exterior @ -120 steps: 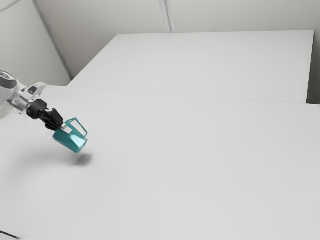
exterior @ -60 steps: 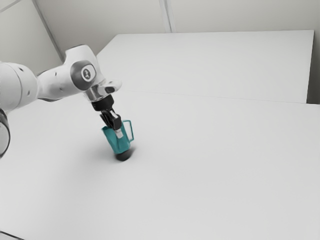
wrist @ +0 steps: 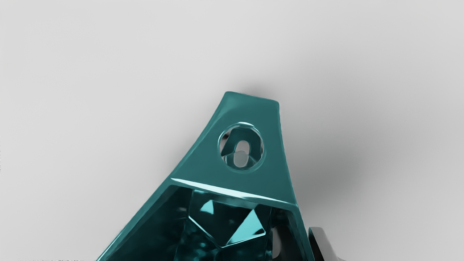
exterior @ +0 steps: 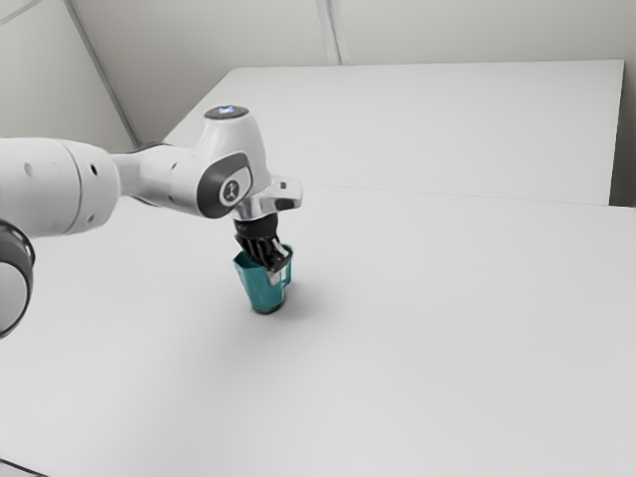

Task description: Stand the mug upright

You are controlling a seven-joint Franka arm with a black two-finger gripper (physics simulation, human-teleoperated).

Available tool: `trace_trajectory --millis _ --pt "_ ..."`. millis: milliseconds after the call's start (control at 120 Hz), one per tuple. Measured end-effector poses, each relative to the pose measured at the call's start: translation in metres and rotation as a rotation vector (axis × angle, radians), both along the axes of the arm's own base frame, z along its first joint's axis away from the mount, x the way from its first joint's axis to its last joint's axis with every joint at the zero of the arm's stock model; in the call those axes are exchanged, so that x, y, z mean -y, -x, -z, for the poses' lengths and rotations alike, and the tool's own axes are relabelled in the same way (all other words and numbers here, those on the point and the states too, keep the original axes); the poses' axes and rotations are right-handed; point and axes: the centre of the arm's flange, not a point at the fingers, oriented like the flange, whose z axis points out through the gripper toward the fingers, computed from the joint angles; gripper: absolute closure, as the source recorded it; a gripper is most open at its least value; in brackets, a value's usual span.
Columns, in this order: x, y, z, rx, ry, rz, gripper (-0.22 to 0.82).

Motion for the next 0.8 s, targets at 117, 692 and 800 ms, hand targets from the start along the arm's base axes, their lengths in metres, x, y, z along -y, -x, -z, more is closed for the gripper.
trace_trajectory --millis 117,692,800 --pt "0.004 -0.001 0.001 0.022 -0.007 -0.062 0.77" --pt "0.001 -0.006 -0.01 0.063 -0.012 -0.248 0.14" --pt "-0.001 -0.007 -0.026 0.084 -0.011 -0.264 0.08"
